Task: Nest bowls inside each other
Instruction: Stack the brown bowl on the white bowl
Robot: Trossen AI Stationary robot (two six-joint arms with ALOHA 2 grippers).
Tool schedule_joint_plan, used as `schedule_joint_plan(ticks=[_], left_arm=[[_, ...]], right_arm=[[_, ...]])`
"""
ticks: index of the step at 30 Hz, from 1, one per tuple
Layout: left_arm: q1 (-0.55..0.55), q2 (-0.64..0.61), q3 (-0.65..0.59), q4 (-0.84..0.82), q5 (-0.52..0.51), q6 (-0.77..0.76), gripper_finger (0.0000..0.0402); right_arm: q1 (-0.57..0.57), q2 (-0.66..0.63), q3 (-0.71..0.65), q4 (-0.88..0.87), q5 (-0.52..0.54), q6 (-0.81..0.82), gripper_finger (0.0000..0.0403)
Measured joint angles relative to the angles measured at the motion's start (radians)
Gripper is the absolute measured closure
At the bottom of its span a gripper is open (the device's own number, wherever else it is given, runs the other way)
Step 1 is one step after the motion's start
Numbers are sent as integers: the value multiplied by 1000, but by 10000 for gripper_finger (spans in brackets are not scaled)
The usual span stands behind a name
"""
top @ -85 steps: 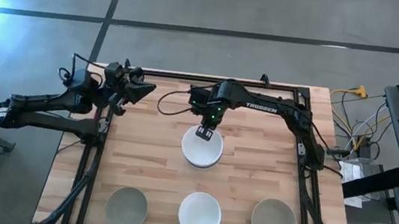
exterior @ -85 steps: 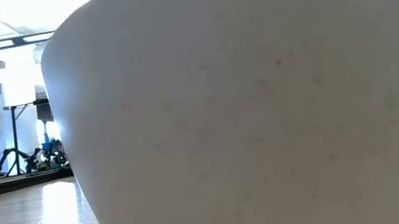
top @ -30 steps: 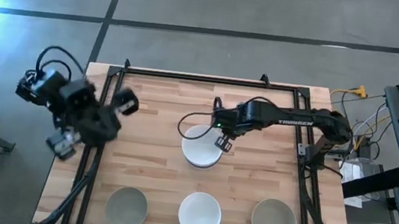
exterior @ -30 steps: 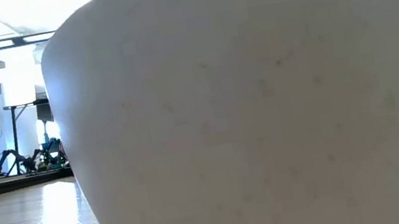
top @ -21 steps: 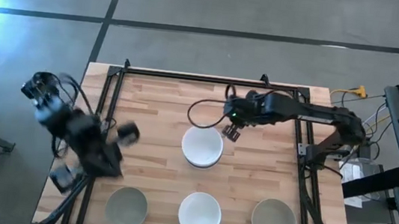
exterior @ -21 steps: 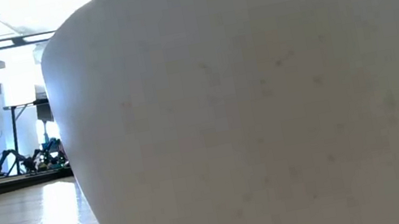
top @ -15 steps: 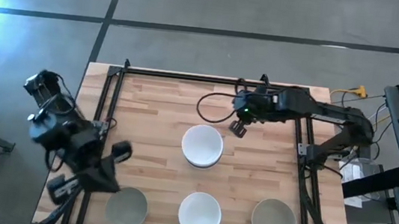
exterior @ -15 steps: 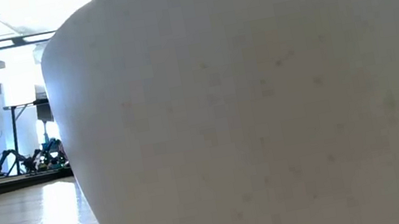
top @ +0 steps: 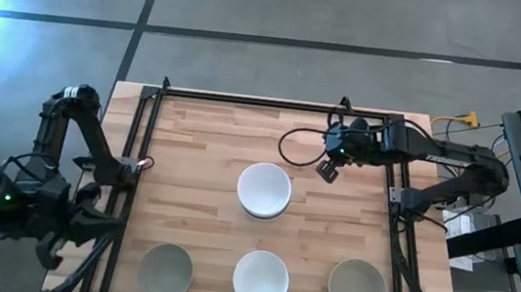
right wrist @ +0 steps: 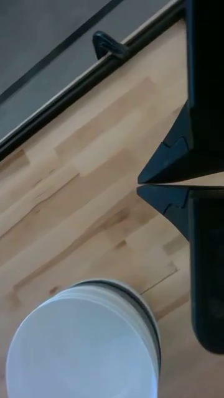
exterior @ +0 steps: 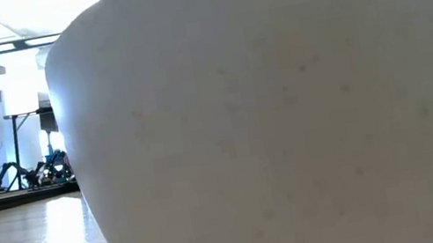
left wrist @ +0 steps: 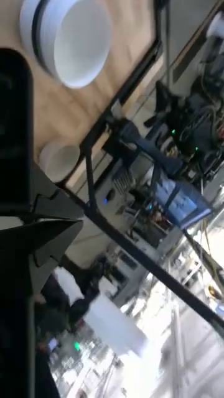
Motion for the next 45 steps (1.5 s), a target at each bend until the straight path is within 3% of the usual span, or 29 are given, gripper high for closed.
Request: schedule_joint_plan(ticks=[11, 15, 18, 22, 24, 26, 29, 31, 36, 39, 45], left_arm=[[56, -98, -176, -2, -8, -41, 402], [95, -117, -284, -2, 79, -128, 402], [154, -120, -368, -8, 248, -268, 402], [361, -101, -419, -50, 674, -529, 402], [481, -84, -416, -106, 903, -586, 402], [582, -69, -395, -205, 1107, -602, 402], [687, -63, -364, -440, 1309, -627, 402], [713, -73, -335, -629, 1376, -630, 402], [713, -92, -249, -1029, 1403, -578, 402], [713, -82, -217, -1132, 1417, -464, 402], [713, -13, -213, -1181, 1506, -281, 402]], right_arm=[[2, -65, -101, 74, -2, 107, 394], [2, -77, -101, 75, -2, 106, 394], [2, -80, -94, 76, -1, 106, 394], [2, -81, -87, 76, -1, 106, 394], [2, -82, -87, 76, -1, 109, 394], [2, -83, -87, 76, -1, 110, 394], [2, -85, -87, 76, -2, 124, 394], [2, -89, -87, 74, -9, 147, 394], [2, -106, -87, 74, -12, 169, 394], [2, -112, -87, 74, -11, 172, 394], [3, -113, -87, 75, -11, 191, 394]])
